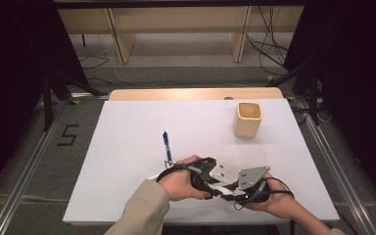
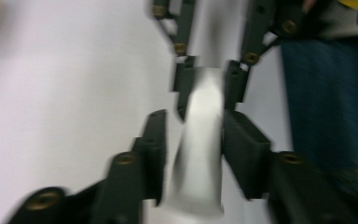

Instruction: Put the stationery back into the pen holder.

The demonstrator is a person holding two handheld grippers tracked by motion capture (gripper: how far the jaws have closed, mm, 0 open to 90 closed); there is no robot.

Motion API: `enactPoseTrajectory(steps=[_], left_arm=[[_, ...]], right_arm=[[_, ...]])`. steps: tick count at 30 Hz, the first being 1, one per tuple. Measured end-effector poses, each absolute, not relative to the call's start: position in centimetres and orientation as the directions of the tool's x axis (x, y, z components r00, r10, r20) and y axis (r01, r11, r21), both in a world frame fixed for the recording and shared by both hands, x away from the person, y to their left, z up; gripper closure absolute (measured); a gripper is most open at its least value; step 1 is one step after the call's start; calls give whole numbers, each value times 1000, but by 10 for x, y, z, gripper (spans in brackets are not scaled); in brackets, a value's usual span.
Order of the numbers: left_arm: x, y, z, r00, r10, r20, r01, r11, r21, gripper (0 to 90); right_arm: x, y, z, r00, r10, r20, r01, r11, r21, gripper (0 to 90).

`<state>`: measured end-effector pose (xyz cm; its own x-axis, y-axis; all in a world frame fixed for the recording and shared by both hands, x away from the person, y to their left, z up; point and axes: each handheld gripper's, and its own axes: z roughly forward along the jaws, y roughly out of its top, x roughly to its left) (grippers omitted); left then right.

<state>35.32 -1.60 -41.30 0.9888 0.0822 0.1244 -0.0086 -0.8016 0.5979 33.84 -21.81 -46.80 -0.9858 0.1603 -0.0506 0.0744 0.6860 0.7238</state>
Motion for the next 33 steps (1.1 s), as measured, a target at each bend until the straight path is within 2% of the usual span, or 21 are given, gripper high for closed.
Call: enactPoseTrajectory(steps=[1,3,4,5,6,7,8,10,12,16,27,33], left_arm=[[353,-16,-413,989,82,124,-9,-802,598,512],[357,-5,-407,975,161,152,21,-751,660,413],[361,6,-402,958,246,146,69,-695,716,379],[363,11,-401,948,286,139,93,-667,739,363],[363,11,-401,948,286,139,93,-667,739,335],[365,19,-403,927,362,102,151,-606,781,301],[365,19,-403,927,362,102,151,-606,781,276],[366,27,-412,889,456,36,224,-503,835,244],[367,28,-415,877,481,3,253,-467,847,257],[367,24,-423,848,521,-95,321,-363,875,288],[367,12,-426,796,534,-286,428,-161,890,382],[368,10,-428,771,530,-355,468,-92,879,426]], right_arm=[[338,-218,-468,-986,160,-51,74,686,724,712],[345,-228,-467,-959,272,-84,120,653,747,712],[348,-232,-466,-946,311,-89,135,630,764,712],[351,-236,-465,-931,356,-85,160,603,781,712],[353,-239,-464,-912,402,-79,177,560,809,712],[355,-243,-463,-894,443,-70,192,519,833,712],[356,-246,-462,-875,481,-52,208,471,857,711],[358,-251,-461,-850,527,-12,210,359,909,711],[359,-252,-462,-838,545,4,190,286,939,711],[358,-248,-464,-828,560,10,183,254,950,711],[355,-241,-465,-837,546,-23,156,279,947,711],[354,-236,-466,-838,544,-32,147,282,948,711]])
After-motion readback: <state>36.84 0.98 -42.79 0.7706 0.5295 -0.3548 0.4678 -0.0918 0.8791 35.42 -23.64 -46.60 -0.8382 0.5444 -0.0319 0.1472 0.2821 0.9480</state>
